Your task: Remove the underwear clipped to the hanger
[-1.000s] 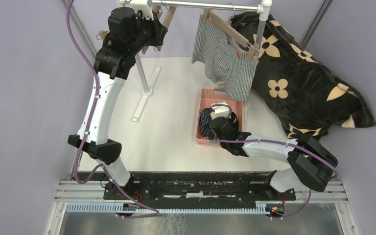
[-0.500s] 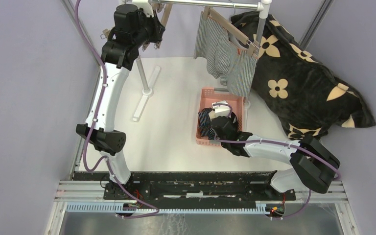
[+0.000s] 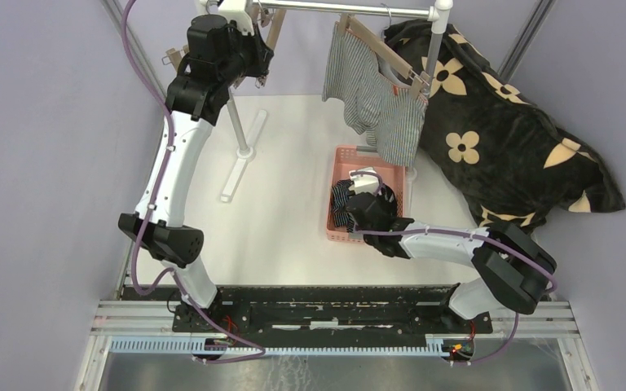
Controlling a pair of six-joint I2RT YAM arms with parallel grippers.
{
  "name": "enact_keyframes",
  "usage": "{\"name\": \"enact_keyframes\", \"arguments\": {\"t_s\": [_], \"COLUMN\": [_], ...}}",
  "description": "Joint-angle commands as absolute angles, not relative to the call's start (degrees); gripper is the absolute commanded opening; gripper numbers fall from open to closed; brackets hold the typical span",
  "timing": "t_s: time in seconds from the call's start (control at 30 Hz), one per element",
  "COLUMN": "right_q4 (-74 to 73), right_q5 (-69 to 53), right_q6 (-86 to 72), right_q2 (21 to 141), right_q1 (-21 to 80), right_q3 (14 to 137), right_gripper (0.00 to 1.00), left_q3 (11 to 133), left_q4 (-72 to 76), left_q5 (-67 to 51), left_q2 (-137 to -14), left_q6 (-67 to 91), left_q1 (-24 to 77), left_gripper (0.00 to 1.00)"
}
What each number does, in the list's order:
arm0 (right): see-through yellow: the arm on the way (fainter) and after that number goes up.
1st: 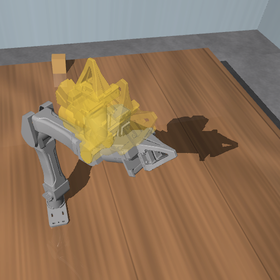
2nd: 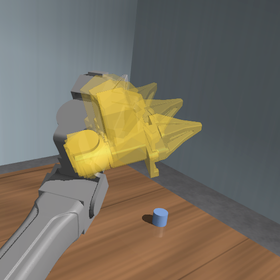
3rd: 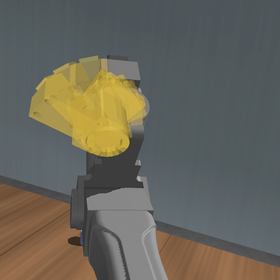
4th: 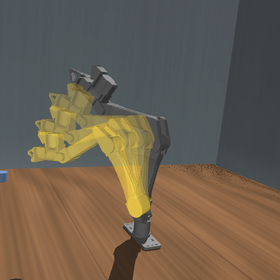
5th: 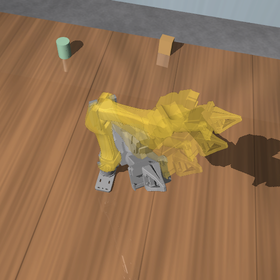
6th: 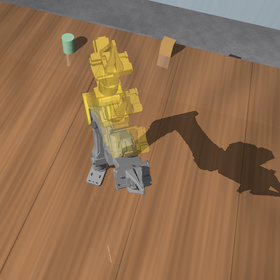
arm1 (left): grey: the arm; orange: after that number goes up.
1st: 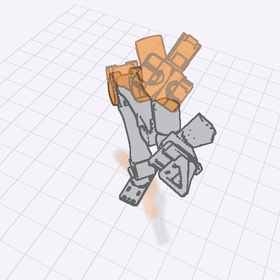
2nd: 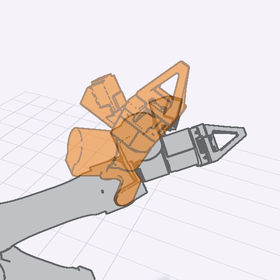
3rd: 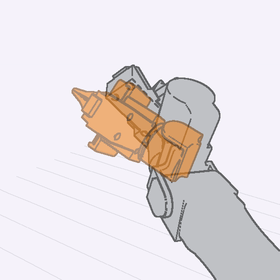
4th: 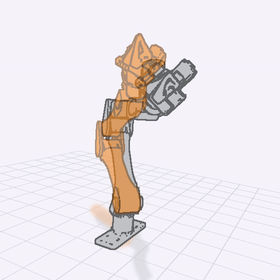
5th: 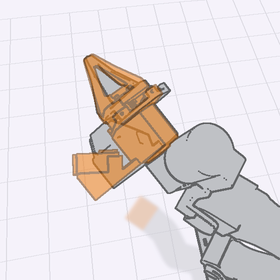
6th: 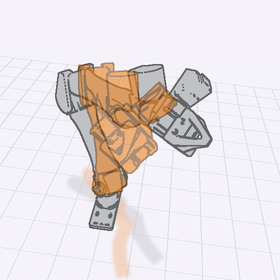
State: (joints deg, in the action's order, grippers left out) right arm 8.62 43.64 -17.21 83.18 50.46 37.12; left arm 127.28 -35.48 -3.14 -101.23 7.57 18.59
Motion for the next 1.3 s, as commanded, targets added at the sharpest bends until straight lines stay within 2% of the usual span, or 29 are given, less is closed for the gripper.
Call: {"name": "enact_keyframes", "arguments": {"t_s": [0.0,0.07,0.13,0.43,0.57,0.7,0.97,1.27], "right_q4": [10.90,11.14,11.04,7.48,5.32,4.26,3.06,2.56], "right_q5": [46.09,46.70,46.95,47.46,47.42,47.26,45.74,44.76], "right_q6": [-16.26,-15.61,-14.70,-11.89,-12.02,-11.42,-11.10,-9.85], "right_q2": [84.15,84.20,83.40,73.01,66.81,62.39,58.34,55.22], "right_q1": [50.19,50.17,50.19,50.19,50.19,50.19,50.25,50.27], "right_q3": [40.99,41.62,42.17,43.06,42.24,41.71,40.91,39.60], "right_gripper": [0.66,0.76,0.77,0.82,0.85,0.85,0.87,0.89], "left_q3": [127.00,126.93,126.91,124.88,118.89,114.87,113.56,114.84], "left_q4": [-33.76,-34.13,-34.43,-35.24,-32.79,-30.78,-31.46,-30.33], "left_q5": [-2.86,-2.71,-2.60,-2.46,-1.60,-0.21,-0.11,6.74], "left_q2": [-97.33,-96.83,-96.13,-91.65,-87.24,-84.95,-82.91,-76.26], "left_q6": [8.25,8.26,8.22,8.00,7.79,7.48,7.22,4.44], "left_q1": [18.37,18.37,18.36,18.37,18.39,18.35,18.37,18.37], "left_gripper": [0.21,0.21,0.21,0.23,0.31,0.28,0.30,0.34]}}
